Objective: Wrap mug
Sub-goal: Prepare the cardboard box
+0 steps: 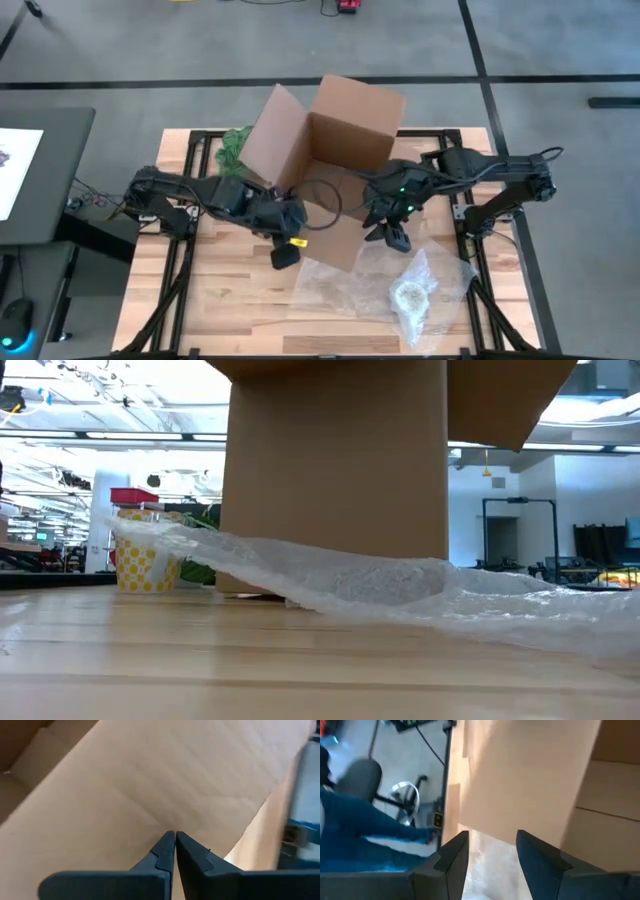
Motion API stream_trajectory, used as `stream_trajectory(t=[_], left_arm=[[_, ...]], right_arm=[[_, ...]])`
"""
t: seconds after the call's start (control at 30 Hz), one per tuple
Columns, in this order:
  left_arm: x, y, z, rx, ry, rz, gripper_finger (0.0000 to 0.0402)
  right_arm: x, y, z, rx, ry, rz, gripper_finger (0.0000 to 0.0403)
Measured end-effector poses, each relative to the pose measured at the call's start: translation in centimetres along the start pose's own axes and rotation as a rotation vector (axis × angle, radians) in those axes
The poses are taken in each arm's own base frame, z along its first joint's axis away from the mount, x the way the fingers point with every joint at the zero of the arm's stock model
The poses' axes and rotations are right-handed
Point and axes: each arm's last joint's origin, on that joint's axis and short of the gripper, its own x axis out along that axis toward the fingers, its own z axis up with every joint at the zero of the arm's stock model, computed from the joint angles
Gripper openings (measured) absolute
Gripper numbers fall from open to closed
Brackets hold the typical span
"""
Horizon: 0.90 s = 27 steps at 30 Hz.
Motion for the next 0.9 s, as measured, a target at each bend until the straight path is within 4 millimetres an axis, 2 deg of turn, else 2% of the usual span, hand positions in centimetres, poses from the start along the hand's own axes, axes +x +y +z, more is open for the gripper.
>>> stream_trajectory(t=[0.13, 0.27, 0.43, 0.6, 0.73, 0.9], left_arm=[[2.2, -0.6, -0.3, -0.035, -0.049, 0.042, 0.0000], [4.1, -1.3, -0.1, -0.068, -0.127, 0.007, 0.0000], [5.6, -1.9, 0.3, -0.099, -0.214, -0.049, 0.0000], [5.7, -2.0, 0.4, -0.125, -0.229, -0.062, 0.0000], [5.7, -2.1, 0.5, -0.133, -0.237, -0.071, 0.0000], [5.7, -2.1, 0.5, -0.142, -0.239, -0.074, 0.0000]], right_arm=[[0.0, -0.1, 0.3, 0.060, -0.030, -0.019, 0.0154], [0.9, -0.7, 0.3, 0.075, -0.010, -0.110, 0.0156], [1.4, -1.4, 0.7, 0.063, -0.016, -0.150, 0.0183], [1.1, -1.9, 1.0, 0.005, -0.042, -0.159, 0.0223], [1.0, -2.5, 0.8, -0.105, -0.021, -0.280, 0.0238], [3.2, -3.6, 0.7, -0.124, 0.094, -0.323, 0.0239]])
